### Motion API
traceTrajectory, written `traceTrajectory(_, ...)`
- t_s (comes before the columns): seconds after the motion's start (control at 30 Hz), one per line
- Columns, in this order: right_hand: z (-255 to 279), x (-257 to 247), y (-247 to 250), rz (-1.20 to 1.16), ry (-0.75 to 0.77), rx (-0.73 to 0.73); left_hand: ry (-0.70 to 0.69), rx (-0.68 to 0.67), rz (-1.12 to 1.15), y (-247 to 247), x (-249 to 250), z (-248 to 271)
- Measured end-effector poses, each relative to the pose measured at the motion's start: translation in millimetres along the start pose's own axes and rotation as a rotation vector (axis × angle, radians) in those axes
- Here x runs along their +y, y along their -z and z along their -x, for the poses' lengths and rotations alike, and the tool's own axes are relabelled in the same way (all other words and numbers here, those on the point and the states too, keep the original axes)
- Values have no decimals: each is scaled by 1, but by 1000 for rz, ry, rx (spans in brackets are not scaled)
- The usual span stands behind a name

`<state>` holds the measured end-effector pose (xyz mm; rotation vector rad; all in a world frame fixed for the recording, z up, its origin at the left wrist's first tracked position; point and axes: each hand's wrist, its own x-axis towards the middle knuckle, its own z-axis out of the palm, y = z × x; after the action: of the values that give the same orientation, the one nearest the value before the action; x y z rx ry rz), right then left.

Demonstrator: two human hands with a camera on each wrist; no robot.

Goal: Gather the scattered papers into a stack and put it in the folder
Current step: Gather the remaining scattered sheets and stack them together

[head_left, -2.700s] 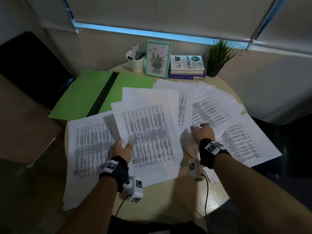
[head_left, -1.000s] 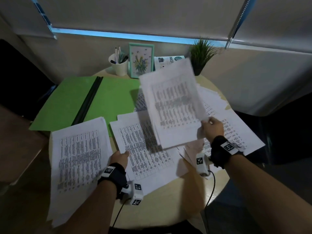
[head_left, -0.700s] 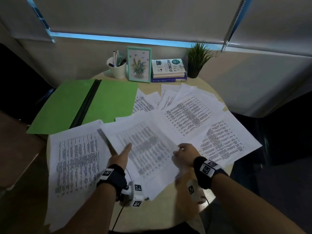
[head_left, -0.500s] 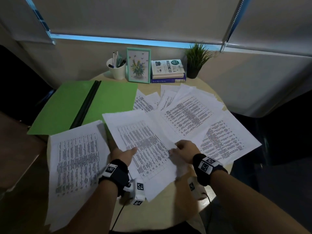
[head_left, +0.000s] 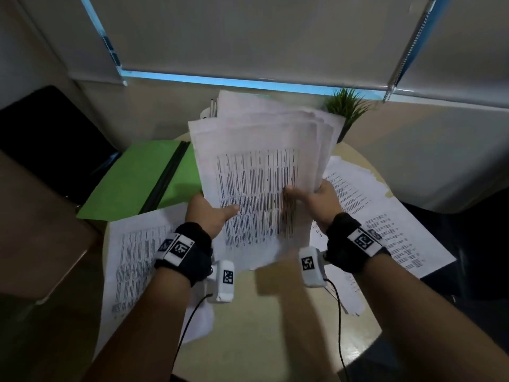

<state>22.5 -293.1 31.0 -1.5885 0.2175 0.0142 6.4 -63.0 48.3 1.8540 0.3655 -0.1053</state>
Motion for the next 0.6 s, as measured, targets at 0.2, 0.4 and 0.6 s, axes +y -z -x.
traceTrajectory(0.2,2,-18,-7,-9,123,-21,-103,126,155,0,8,3)
traceTrajectory(0.4,10,-15,-15,-3,156,18,-179,198,172,-9,10,5)
traceTrajectory(0.6,9,-37,-20,-23,282,125,-306,307,226,-13,28,-2)
